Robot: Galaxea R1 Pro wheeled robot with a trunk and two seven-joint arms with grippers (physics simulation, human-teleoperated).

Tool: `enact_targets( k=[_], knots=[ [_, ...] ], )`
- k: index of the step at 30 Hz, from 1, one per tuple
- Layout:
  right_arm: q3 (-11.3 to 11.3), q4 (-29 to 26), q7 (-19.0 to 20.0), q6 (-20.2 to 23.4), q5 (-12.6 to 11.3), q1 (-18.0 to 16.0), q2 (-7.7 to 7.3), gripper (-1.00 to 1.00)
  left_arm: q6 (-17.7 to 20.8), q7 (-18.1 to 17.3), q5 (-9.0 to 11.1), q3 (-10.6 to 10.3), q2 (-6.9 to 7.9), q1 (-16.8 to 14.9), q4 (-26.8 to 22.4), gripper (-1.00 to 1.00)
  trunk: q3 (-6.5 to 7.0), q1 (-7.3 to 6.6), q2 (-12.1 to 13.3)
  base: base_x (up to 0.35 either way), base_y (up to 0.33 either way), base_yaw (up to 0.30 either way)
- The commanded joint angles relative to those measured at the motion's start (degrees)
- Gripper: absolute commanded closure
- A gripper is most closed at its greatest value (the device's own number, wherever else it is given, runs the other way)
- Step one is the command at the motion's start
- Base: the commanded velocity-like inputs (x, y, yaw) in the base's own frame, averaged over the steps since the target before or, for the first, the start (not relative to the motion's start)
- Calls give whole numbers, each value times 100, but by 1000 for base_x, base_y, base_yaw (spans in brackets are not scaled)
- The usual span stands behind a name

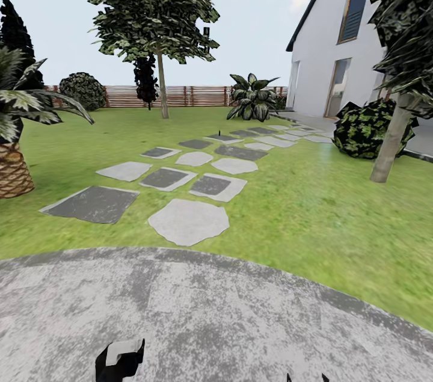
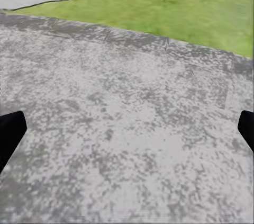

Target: In the garden, pick up the pesticide atomizer on the floor and spray pesticide onto both trees until each tree trunk is fully covered.

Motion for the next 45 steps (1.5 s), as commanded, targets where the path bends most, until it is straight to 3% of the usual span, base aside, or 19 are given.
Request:
enact_targets(
  k=[1,7,14,16,17,20,24,27,29,45],
  knots=[
    [4,-26,1,-16,12,-17,-1,-100,0,0,0,2,0,0,0,-100,0,0,0,339,0,0],
    [-125,13,13,-37,-27,-44,-9,-100,0,-6,0,-3,0,0,34,-100,0,0,0,339,0,0],
    [-121,151,8,-142,26,-44,28,-100,-6,-9,-12,3,0,0,92,-100,0,0,0,339,0,0],
    [-122,160,-5,-861,30,-39,43,-100,-48,-9,-16,11,0,-3,85,-100,0,0,0,339,0,0],
    [-142,167,-6,-1745,5,-36,48,-100,-142,-9,-17,11,-3,-11,42,-100,0,0,0,339,0,0],
    [-144,253,23,-2158,-8,-36,17,-100,-208,-9,-16,1,-30,-16,-47,-100,0,0,0,339,0,0],
    [-135,963,34,-2236,-7,-35,21,-100,-230,-9,-5,-1,-34,-14,-24,-100,0,0,0,339,0,0],
    [-130,1819,37,-2256,12,-36,27,-100,-317,-9,1,-3,-35,-10,65,-100,0,0,0,339,0,0],
    [-129,2025,38,-2259,12,-36,25,-100,-399,-9,0,-3,-35,-9,156,-100,0,0,0,339,0,0],
    [-140,2355,12,-2260,-35,-32,25,-100,-597,-9,-9,-3,-35,-4,298,-100,0,0,0,339,0,0]
  ],
)
